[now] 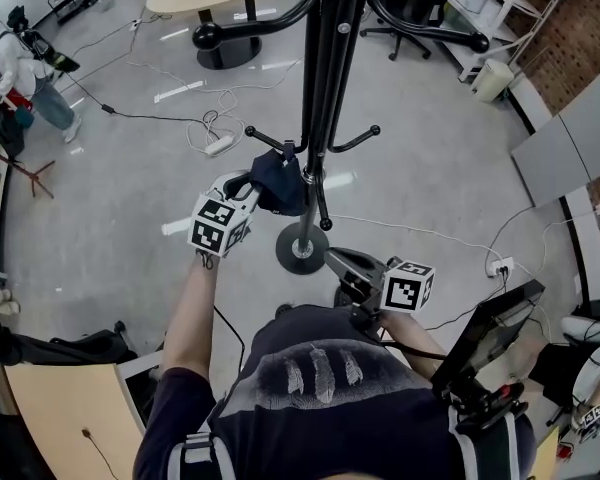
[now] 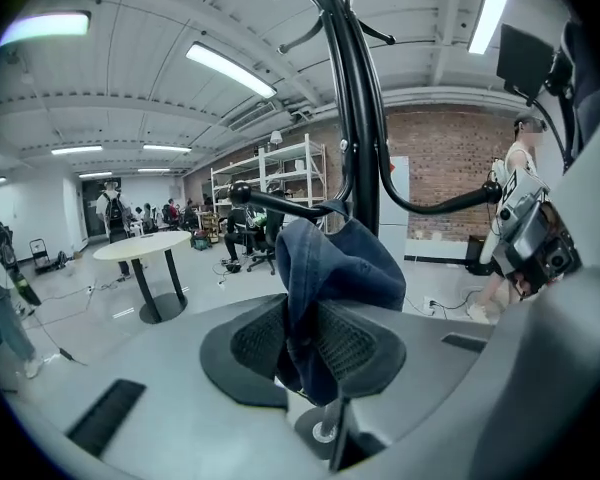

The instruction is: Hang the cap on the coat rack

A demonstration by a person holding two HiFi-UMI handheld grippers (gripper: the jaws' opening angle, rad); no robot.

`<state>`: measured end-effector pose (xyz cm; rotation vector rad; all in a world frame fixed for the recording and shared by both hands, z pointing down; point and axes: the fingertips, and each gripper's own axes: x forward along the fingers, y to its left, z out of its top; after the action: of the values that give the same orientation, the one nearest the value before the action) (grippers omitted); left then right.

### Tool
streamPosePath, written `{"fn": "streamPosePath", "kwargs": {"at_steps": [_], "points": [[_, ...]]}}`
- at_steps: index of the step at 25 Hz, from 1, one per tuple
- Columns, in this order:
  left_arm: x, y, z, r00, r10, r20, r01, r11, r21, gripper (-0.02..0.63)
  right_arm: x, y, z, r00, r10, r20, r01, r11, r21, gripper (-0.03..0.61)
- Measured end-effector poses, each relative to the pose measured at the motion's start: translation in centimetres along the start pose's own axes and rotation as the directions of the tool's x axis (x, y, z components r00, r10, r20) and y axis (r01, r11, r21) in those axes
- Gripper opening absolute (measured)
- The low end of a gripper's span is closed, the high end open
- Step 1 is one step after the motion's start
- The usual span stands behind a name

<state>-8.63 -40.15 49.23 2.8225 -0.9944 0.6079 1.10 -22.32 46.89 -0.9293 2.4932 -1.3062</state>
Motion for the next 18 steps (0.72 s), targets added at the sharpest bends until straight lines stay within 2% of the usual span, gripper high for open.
{"fn": "streamPosePath", "kwargs": {"at_steps": [10,14,16,18], "points": [[0.7,-0.6,-1.7,1.0,-0.012,-0.025,0.011,0.998,-0.055,0.067,0.0,0.2,-1.7,1.0,-0.019,-0.002,0.019,1.0,0.018,0.005],[0.8,-0.7,-2.2,0.999,-0.03,-0.015,0.029,0.994,-0.107,0.075,0.0,0.3,-2.3,0.999,-0.036,-0.002,0.036,0.999,0.023,0.005],[0.8,-0.5,-2.5,1.0,-0.031,-0.003,0.03,0.99,-0.139,0.1,0.2,0.3,-2.6,0.999,-0.042,-0.007,0.042,0.999,0.021,0.005],[0.6,-0.1,-2.7,1.0,-0.019,0.005,0.02,0.986,-0.168,0.16,0.6,0.5,-2.9,0.999,-0.04,-0.011,0.04,0.999,0.016,0.005]]}}
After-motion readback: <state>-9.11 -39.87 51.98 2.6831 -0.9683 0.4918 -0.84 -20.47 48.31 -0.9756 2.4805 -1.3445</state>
